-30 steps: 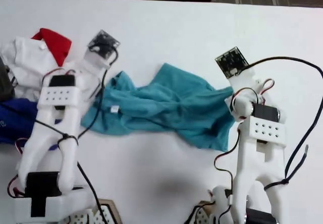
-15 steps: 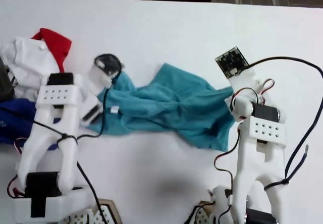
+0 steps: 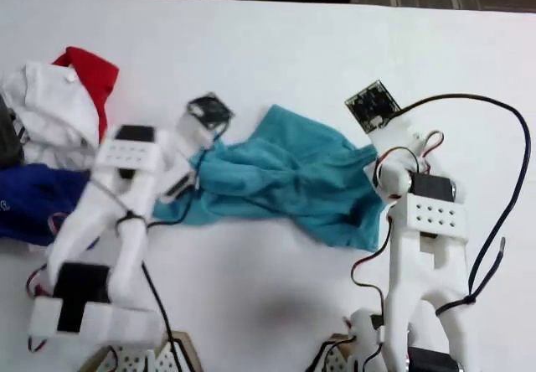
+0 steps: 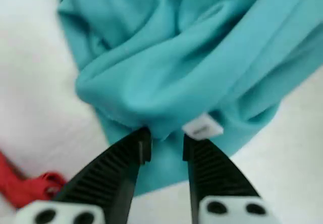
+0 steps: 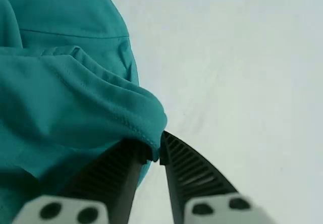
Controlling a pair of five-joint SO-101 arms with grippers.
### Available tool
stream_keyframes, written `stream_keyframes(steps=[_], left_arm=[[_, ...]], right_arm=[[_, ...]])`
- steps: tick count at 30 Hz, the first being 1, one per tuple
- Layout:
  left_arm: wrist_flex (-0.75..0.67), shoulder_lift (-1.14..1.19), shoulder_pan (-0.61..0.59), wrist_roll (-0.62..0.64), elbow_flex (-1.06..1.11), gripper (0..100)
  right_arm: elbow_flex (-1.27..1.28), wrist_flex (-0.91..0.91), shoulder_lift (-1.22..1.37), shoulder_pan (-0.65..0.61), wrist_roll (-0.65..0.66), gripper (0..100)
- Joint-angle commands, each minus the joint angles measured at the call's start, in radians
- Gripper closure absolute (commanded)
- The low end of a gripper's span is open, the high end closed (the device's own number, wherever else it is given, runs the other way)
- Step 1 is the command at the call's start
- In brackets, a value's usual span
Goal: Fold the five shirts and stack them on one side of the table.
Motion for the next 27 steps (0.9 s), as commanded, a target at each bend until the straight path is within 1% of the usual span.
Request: stream_keyframes(steps=[1,7,9,11,13,20,23,27], left_arm=[[-0.06,0.089,0.046,0.049,-0.039,86],[-0.055,0.209,0.028,0.06,-0.197,86],[-0.017,0.216,0.025,0.06,-0.265,90],[0.032,0.213,0.023,0.06,-0.337,98],[0.084,0.213,0.023,0.06,-0.414,97],[0.245,0.219,0.023,0.06,-0.648,97],[0.278,0.222,0.023,0.058,-0.674,97],[0.273,0.255,0.025,0.054,-0.578,96]], right_arm=[[-0.006,-0.018,0.001,-0.01,-0.008,97.8],[-0.006,-0.018,0.001,-0.012,-0.008,97.8],[-0.006,-0.018,0.001,-0.012,-0.008,97.8],[-0.006,-0.018,0.001,-0.012,-0.008,97.8],[-0.006,-0.018,0.001,-0.012,-0.008,97.8],[-0.006,-0.018,0.002,-0.012,-0.008,97.8],[-0.006,-0.018,0.002,-0.012,-0.008,97.8],[-0.006,-0.018,0.002,-0.012,-0.008,97.8]])
